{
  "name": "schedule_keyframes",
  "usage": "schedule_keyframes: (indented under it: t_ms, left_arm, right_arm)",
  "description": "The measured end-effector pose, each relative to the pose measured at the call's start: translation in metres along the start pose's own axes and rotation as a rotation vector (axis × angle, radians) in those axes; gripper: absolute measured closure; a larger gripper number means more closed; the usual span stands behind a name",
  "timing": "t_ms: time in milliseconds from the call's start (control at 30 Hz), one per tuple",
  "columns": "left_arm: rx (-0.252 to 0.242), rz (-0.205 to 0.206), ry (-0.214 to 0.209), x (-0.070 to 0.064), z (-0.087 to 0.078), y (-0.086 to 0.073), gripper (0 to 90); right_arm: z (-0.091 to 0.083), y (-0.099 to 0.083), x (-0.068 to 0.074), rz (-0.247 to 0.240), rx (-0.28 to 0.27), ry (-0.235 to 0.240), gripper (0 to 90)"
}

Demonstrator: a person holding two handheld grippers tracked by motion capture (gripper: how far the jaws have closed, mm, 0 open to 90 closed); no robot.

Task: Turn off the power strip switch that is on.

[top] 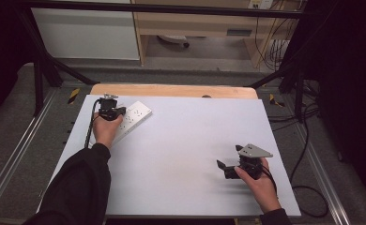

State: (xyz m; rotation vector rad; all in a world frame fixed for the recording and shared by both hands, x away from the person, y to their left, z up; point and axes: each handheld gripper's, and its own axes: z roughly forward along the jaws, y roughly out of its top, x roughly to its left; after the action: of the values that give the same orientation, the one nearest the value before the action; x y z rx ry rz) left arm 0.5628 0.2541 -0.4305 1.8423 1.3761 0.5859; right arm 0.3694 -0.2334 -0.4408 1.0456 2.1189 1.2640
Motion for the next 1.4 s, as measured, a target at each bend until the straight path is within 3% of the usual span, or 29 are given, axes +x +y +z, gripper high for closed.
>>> schedule_keyframes:
  t_ms: [167, 1400]
  left_arm:
    - [0.005, 0.015, 0.004, -0.0011, 0.0004, 0.0008, 90.0]
    - [0.021, 0.008, -0.006, 0.0019, 0.0017, 0.0034, 90.0]
  right_arm:
    - [0.0003, 0.0003, 0.0012, 0.000, 0.003, 0.004, 3.1]
    - [0.0021, 0.0006, 0.0024, -0.007, 0.006, 0.013, 3.0]
